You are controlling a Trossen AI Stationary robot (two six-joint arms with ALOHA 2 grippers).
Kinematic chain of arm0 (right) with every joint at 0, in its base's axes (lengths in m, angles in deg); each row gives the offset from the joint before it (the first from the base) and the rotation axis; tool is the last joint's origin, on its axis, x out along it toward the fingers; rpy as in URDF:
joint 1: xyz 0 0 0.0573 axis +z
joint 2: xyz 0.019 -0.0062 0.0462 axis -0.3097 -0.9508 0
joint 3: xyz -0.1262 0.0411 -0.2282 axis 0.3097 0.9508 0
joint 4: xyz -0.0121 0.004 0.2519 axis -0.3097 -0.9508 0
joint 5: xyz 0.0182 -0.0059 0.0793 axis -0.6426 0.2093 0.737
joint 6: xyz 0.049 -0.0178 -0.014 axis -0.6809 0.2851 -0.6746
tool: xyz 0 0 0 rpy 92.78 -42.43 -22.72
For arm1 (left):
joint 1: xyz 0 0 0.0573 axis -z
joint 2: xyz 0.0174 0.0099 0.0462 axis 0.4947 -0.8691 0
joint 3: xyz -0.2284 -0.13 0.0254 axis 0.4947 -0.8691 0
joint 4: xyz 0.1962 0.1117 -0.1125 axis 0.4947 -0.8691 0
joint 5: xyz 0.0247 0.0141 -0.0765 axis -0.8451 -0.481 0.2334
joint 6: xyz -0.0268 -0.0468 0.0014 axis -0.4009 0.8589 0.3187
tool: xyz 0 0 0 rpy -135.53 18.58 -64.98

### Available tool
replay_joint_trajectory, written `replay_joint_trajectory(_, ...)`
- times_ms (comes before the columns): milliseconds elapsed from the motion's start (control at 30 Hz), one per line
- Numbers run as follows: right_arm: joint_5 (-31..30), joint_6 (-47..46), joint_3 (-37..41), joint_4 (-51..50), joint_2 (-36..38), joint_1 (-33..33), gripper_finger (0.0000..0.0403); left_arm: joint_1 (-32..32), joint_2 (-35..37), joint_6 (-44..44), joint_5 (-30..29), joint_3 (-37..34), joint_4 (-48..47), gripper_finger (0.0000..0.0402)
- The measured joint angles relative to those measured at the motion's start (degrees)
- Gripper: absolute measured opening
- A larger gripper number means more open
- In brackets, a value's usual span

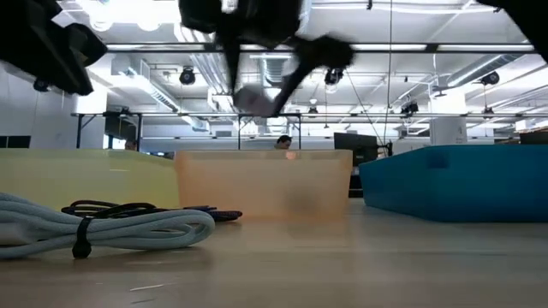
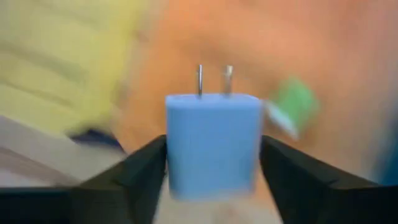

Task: Pick and place items into bin
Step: Put the white charger adapter into the orange bin, then put the white card reader box into the blue bin

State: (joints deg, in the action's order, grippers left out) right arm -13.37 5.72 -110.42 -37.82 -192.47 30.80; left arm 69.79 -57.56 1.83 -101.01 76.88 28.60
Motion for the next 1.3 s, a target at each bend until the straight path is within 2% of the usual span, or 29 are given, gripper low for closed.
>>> replay_joint_trajectory(67, 0.0, 8.2, 1.0, 3.6, -0.2, -3.5, 0.0284, 0.0, 0.4, 2.1, -0.7, 0.1, 0.0, 0.0082)
replay_joint_trajectory(233, 0.3, 14.6, 1.9, -4.6, -0.1, -7.3, 0.0363, 0.1, 1.3, 7.1, -0.4, -0.2, -0.4, 0.0082)
replay_joint_trajectory(400, 0.7, 19.6, 1.8, -15.7, 5.4, 0.8, 0.0377, 0.1, 1.2, 5.7, 1.2, -0.3, -0.1, 0.0082)
replay_joint_trajectory(467, 3.7, 20.0, 3.3, -15.4, 7.0, 5.5, 0.0376, 0.1, 0.6, 3.0, 1.5, -0.3, 1.1, 0.0082)
replay_joint_trajectory(533, 8.6, 13.9, 4.8, -15.4, 7.5, 10.7, 0.0374, 0.0, -0.1, -0.8, 3.4, -0.3, 4.5, 0.0082)
replay_joint_trajectory(633, 17.0, -5.1, 7.5, -15.4, 8.5, 18.3, 0.0365, -0.8, -1.9, -6.9, 7.2, -0.3, 12.6, 0.0082)
replay_joint_trajectory(767, 19.1, -37.1, 10.4, -13.7, 8.7, 27.3, 0.0344, -2.7, -5.7, -9.7, 10.7, 0.0, 22.2, 0.0082)
replay_joint_trajectory(833, 19.3, -48.0, 11.3, -13.4, 8.7, 30.8, 0.0330, -4.4, -8.0, -9.7, 14.6, 0.4, 26.6, 0.0082)
replay_joint_trajectory(933, 27.1, -49.6, 13.2, -14.1, 8.7, 34.1, 0.0302, -6.9, -11.9, -10.0, 23.5, 1.0, 33.1, 0.0082)
replay_joint_trajectory(1033, 29.2, -49.9, 16.4, -14.3, 8.8, 36.2, 0.0261, -8.5, -16.5, -10.4, 30.1, 3.2, 35.3, 0.0078)
replay_joint_trajectory(1100, 31.3, -50.0, 18.9, -15.0, 9.2, 37.1, 0.0226, -9.1, -19.8, -11.1, 31.0, 5.9, 35.4, 0.0068)
replay_joint_trajectory(1300, 32.3, -50.0, 26.5, -12.3, 11.6, 39.6, 0.0095, -10.2, -29.2, -11.4, 32.6, 17.6, 35.3, 0.0021)
